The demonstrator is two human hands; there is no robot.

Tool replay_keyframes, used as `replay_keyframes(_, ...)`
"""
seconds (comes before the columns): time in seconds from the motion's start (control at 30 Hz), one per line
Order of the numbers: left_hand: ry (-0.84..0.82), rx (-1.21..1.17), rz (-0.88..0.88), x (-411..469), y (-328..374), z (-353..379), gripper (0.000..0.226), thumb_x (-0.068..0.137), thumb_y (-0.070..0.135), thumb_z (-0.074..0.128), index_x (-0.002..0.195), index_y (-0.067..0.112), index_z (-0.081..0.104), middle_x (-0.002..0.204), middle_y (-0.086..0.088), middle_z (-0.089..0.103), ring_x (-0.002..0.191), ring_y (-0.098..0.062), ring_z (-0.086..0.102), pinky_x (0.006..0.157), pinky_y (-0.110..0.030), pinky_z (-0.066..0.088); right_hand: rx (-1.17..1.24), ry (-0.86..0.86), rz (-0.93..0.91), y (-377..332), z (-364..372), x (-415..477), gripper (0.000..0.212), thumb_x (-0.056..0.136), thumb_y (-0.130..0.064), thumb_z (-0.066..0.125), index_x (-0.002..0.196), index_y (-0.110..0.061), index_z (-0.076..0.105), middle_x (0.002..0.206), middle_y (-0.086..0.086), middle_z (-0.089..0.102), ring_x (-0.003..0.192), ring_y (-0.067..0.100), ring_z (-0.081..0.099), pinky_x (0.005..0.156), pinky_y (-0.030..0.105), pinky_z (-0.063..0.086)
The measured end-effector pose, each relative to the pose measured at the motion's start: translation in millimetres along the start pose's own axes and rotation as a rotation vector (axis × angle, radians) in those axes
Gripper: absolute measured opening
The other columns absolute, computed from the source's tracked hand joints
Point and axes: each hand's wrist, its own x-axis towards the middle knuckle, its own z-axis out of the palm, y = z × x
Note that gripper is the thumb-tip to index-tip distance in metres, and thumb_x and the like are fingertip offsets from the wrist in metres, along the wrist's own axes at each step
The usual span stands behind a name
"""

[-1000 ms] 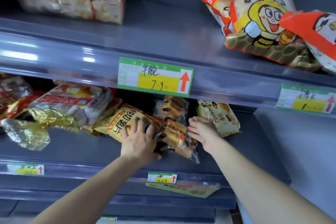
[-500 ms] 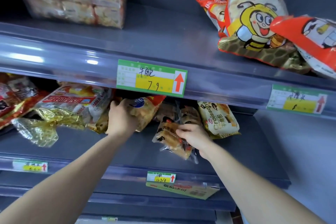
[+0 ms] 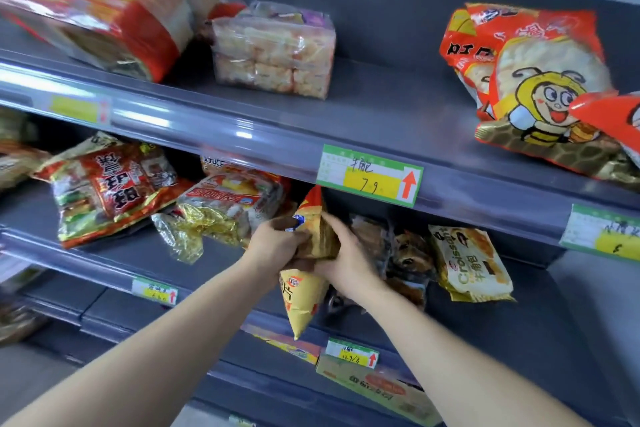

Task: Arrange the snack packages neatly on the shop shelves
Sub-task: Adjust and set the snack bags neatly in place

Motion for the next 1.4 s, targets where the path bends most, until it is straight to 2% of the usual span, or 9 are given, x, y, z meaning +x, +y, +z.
replay_keyframes(0.17, 0.075, 0.226, 0.156, -5.9, 7.7, -69.6, 0.027, 0.093, -0.005, 0.051, 0.111, 0.003, 0.069, 0.073, -0.007, 0.06, 0.067, -0.018, 0.055, 0.064, -0.026, 0.047, 0.086, 0.002, -0.062, -44.5, 29.4, 0.7, 0.04, 0.081, -0.023, 0.076, 0.12, -0.02, 0.065, 0.114, -0.002, 0.068, 0.101, 0.01, 0.059, 0.081, 0.018, 0.042)
replay_keyframes(0.3, 0.16, 0.306, 0.195, -21.1, 14.2, -134.3, 0.035, 0.084, 0.003, 0.07, 0.117, 0.011, 0.065, 0.074, 0.002, 0.051, 0.062, -0.003, 0.056, 0.058, -0.017, 0.043, 0.189, -0.011, -0.056, -87.3, 64.2, 6.0, 0.013, 0.088, -0.015, 0.066, 0.101, -0.017, 0.071, 0.102, -0.001, 0.07, 0.097, 0.016, 0.062, 0.084, 0.029, 0.051)
replay_keyframes(0.47, 0.144, 0.162, 0.082, -37.6, 21.3, -242.4, 0.114, 0.042, 0.046, 0.093, 0.14, 0.028, 0.039, 0.14, -0.002, 0.043, 0.122, -0.022, 0.051, 0.097, -0.036, 0.048, 0.459, -0.185, 0.018, -158.5, 119.4, 6.3, 0.019, 0.094, -0.003, 0.054, 0.091, -0.019, 0.065, 0.098, 0.002, 0.069, 0.097, 0.023, 0.063, 0.086, 0.039, 0.053)
replay_keyframes(0.57, 0.024, -0.06, 0.045, -54.6, 34.1, -304.5, 0.084, 0.046, 0.035, 0.093, 0.118, 0.023, 0.05, 0.111, -0.002, 0.069, 0.091, -0.014, 0.067, 0.069, -0.027, 0.053, 0.578, -0.29, 0.024, -202.7, 162.6, 6.1, 0.023, 0.095, -0.001, 0.051, 0.088, -0.018, 0.064, 0.086, 0.0, 0.068, 0.082, 0.018, 0.061, 0.067, 0.029, 0.049)
replay_keyframes(0.67, -0.007, -0.058, 0.045, -66.4, 42.9, -372.4, 0.101, 0.027, 0.043, 0.097, 0.117, 0.015, 0.059, 0.101, -0.006, 0.074, 0.087, -0.02, 0.071, 0.077, -0.036, 0.052, 0.715, -0.367, 0.049, -246.6, 211.7, 10.9, 0.026, 0.095, 0.002, 0.048, 0.087, -0.017, 0.065, 0.079, 0.001, 0.072, 0.078, 0.021, 0.063, 0.064, 0.031, 0.049)
replay_keyframes(0.87, 0.266, -0.107, 0.121, -79.2, 55.5, -492.2, 0.041, 0.073, 0.009, 0.08, 0.11, 0.012, 0.063, 0.095, -0.004, 0.076, 0.09, -0.023, 0.071, 0.072, -0.037, 0.054, 0.779, -0.489, 0.027, -327.6, 316.6, 17.1, 0.022, 0.097, -0.006, 0.049, 0.098, -0.02, 0.065, 0.099, 0.003, 0.072, 0.093, 0.021, 0.064, 0.084, 0.039, 0.051)
replay_keyframes(0.97, 0.378, -0.15, 0.148, -83.0, 58.0, -546.1, 0.039, 0.075, 0.008, 0.079, 0.109, 0.012, 0.062, 0.095, -0.005, 0.075, 0.09, -0.025, 0.071, 0.072, -0.039, 0.055, 0.665, -0.547, -0.01, -354.5, 367.5, 19.4, 0.018, 0.093, -0.019, 0.058, 0.11, -0.02, 0.065, 0.103, 0.002, 0.072, 0.096, 0.02, 0.064, 0.079, 0.032, 0.048)
replay_keyframes(1.13, 0.474, -0.176, 0.192, -82.3, 64.1, -626.7, 0.036, 0.075, 0.011, 0.079, 0.107, 0.015, 0.062, 0.093, -0.005, 0.075, 0.085, -0.023, 0.072, 0.065, -0.035, 0.054, 0.53, -0.599, -0.085, -401.5, 440.3, 31.4, 0.054, 0.073, -0.042, 0.072, 0.122, -0.026, 0.056, 0.11, 0.0, 0.069, 0.103, 0.015, 0.062, 0.083, 0.032, 0.049)
replay_keyframes(1.4, 0.51, -0.168, 0.19, -29.1, 62.5, -746.4, 0.055, 0.066, 0.012, 0.085, 0.114, 0.016, 0.059, 0.102, -0.006, 0.074, 0.096, -0.026, 0.07, 0.09, -0.05, 0.054, 0.403, -0.541, -0.259, -473.9, 552.8, 97.3, 0.027, 0.071, -0.034, 0.079, 0.088, -0.016, 0.068, 0.092, 0.004, 0.074, 0.091, 0.025, 0.069, 0.074, 0.036, 0.057)
